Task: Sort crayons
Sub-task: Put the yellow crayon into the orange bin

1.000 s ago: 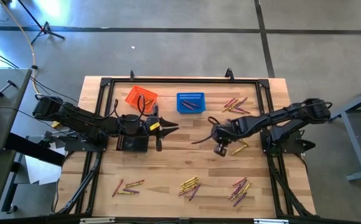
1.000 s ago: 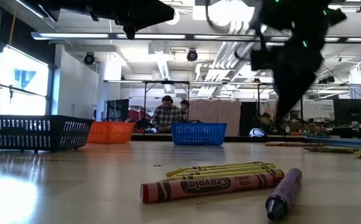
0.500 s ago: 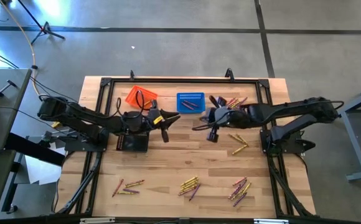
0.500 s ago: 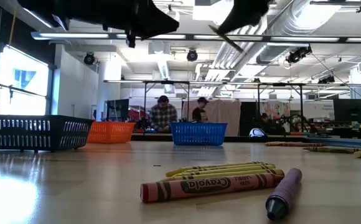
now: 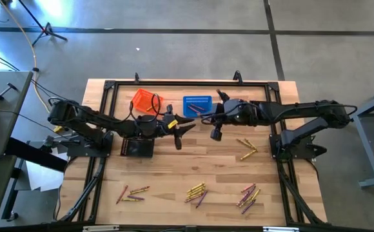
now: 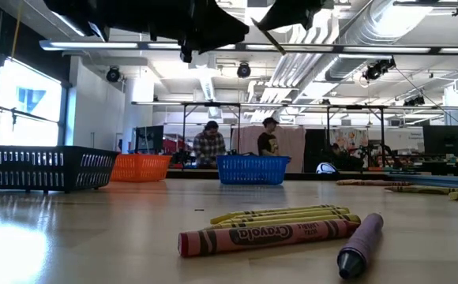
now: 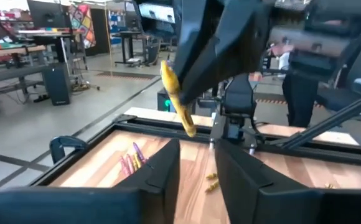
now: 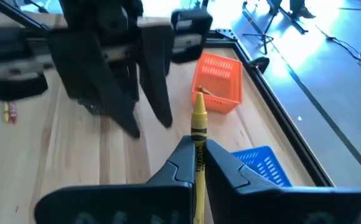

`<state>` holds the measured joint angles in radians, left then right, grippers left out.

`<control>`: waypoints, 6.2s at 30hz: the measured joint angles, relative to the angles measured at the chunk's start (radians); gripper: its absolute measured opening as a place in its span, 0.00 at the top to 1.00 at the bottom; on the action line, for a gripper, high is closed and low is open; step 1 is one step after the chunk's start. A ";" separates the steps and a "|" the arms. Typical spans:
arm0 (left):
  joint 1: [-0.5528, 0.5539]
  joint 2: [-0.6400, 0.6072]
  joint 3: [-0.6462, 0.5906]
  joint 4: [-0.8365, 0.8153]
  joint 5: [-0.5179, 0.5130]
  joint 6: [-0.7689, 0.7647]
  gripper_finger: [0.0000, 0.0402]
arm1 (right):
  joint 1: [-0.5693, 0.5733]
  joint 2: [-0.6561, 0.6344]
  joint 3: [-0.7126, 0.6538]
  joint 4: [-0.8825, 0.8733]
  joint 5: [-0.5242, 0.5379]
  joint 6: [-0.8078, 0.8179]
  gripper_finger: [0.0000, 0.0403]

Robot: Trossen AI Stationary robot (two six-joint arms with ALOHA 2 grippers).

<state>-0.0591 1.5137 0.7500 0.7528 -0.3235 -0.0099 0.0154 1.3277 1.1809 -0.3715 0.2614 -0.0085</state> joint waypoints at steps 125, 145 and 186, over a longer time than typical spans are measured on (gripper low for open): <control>-0.027 -0.123 0.032 -0.360 0.073 -0.193 0.79 | 0.197 0.077 -0.450 -0.655 -0.294 0.277 0.67; -0.028 -0.123 0.032 -0.365 0.073 -0.171 0.79 | 0.197 0.081 -0.460 -0.529 -0.329 0.165 0.67; -0.028 -0.122 0.032 -0.367 0.073 -0.169 0.79 | 0.195 0.237 -0.457 -0.397 -0.368 0.190 0.97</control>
<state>-0.0868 1.3918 0.7822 0.3860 -0.2501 -0.1791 0.2104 1.5646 0.7238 -0.7687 -0.1062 0.1814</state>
